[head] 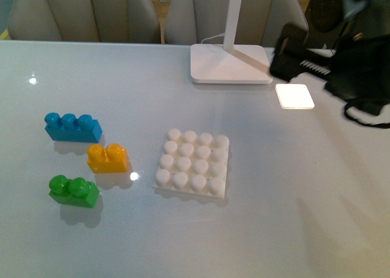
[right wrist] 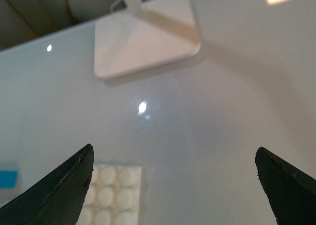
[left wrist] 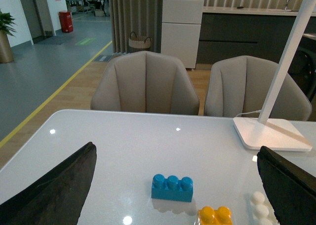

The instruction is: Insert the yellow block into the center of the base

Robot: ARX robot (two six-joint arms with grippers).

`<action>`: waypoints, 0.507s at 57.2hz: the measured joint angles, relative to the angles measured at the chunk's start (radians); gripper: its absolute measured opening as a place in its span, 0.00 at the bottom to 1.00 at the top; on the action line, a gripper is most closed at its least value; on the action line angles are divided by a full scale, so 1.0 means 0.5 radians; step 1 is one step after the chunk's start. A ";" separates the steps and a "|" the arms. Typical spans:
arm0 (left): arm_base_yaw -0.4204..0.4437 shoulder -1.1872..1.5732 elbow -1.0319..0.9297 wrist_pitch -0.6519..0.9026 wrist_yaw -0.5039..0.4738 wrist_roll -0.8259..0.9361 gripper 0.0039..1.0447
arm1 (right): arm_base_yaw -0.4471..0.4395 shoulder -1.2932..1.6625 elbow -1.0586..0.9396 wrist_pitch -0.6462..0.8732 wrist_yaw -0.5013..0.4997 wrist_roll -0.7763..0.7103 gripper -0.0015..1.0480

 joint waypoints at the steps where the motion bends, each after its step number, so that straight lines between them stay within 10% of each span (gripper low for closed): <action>1: 0.000 0.000 0.000 0.000 0.000 0.000 0.93 | -0.030 -0.072 -0.041 0.007 0.003 -0.027 0.92; 10: 0.000 0.000 0.000 0.000 0.000 0.000 0.93 | -0.331 -0.607 -0.561 0.777 -0.118 -0.462 0.73; 29: 0.000 0.000 0.000 0.000 0.000 0.000 0.93 | -0.484 -1.617 -1.171 0.619 -0.225 -0.720 0.03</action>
